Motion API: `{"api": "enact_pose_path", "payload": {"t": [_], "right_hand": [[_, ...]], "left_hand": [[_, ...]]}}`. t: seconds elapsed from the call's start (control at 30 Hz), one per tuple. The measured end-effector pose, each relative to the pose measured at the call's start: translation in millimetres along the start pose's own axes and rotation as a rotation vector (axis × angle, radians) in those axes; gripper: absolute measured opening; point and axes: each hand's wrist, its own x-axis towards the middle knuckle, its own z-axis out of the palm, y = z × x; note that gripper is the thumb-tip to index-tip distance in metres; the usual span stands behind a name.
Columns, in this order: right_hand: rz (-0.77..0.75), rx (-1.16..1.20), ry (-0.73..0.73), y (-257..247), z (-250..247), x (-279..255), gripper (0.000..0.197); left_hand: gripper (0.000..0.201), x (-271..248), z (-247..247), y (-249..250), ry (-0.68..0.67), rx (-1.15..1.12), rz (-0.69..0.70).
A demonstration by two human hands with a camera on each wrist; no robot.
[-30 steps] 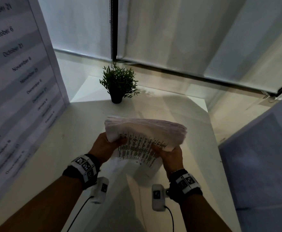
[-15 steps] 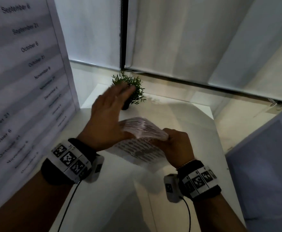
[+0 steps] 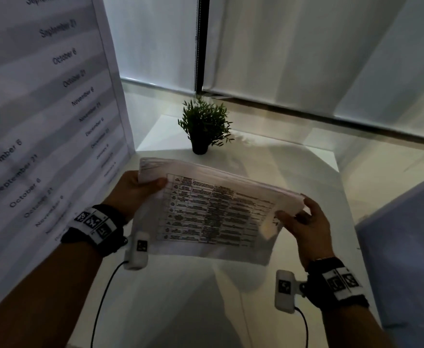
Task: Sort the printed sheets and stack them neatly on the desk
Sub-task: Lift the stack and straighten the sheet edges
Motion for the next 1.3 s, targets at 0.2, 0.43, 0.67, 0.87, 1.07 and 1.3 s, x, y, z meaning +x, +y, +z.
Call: {"api": "enact_pose_path", "payload": {"t": [0.2, 0.43, 0.67, 0.87, 1.07, 1.3], "right_hand": [[0.0, -0.123, 0.077, 16, 16, -2, 0.022], [0.038, -0.267, 0.138, 64, 20, -31, 0.028], [0.037, -0.213, 0.22, 59, 17, -33, 0.017], [0.03, -0.034, 0.214, 58, 14, -38, 0.043], [0.015, -0.013, 0.339, 57, 26, -24, 0.009], [-0.036, -0.089, 0.374, 57, 30, -17, 0.011]], "left_hand": [[0.017, -2, 29, -32, 0.132, 0.02, -0.024], [0.022, -39, 48, -87, 0.071, 0.265, 0.046], [0.024, -33, 48, -82, 0.121, 0.316, 0.058], [0.04, -31, 41, -91, 0.105, 0.166, 0.109], [0.033, -20, 52, -83, 0.259, 0.092, 0.128], [0.022, -10, 54, -81, 0.332, 0.037, 0.08]]}}
